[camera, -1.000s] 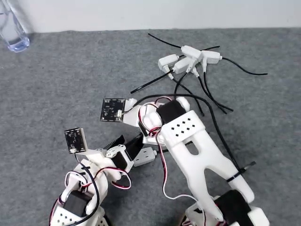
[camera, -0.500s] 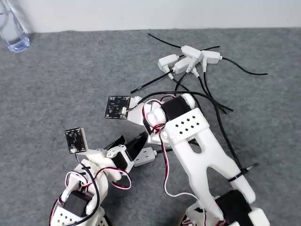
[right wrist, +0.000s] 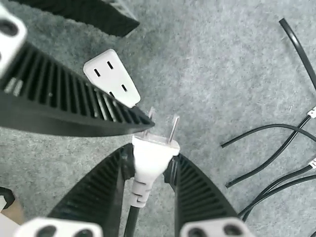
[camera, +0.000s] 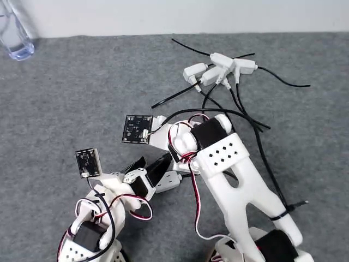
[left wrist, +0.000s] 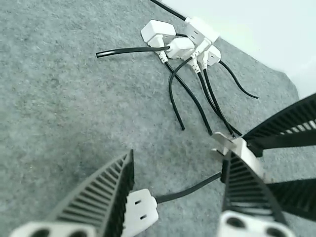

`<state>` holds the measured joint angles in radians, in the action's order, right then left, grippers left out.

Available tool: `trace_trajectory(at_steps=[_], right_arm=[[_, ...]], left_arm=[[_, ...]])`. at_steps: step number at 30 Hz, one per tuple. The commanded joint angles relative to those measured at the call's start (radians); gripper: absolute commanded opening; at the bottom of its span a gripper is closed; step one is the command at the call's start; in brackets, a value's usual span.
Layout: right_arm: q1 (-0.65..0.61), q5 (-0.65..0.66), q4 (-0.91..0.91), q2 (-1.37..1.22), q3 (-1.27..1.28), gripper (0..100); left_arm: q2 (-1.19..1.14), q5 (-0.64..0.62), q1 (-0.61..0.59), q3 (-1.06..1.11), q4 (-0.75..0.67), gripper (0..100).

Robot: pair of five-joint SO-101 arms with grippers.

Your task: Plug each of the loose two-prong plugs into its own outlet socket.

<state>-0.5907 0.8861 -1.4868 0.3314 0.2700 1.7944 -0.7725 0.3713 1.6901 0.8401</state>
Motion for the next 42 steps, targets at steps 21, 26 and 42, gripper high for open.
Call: trace_trajectory(at_steps=[21, 26, 42], right_arm=[[-0.050, -0.071, -0.016, 0.048, -0.141, 0.8], [-0.051, -0.074, -0.016, 0.050, -0.143, 0.8], [-0.053, -0.130, 0.042, 0.133, -0.146, 0.8]], left_arm=[[0.006, 0.003, -0.003, -0.007, -0.025, 27], [0.006, 0.003, -0.003, -0.007, -0.025, 27], [0.006, 0.003, -0.003, -0.007, -0.025, 27]])
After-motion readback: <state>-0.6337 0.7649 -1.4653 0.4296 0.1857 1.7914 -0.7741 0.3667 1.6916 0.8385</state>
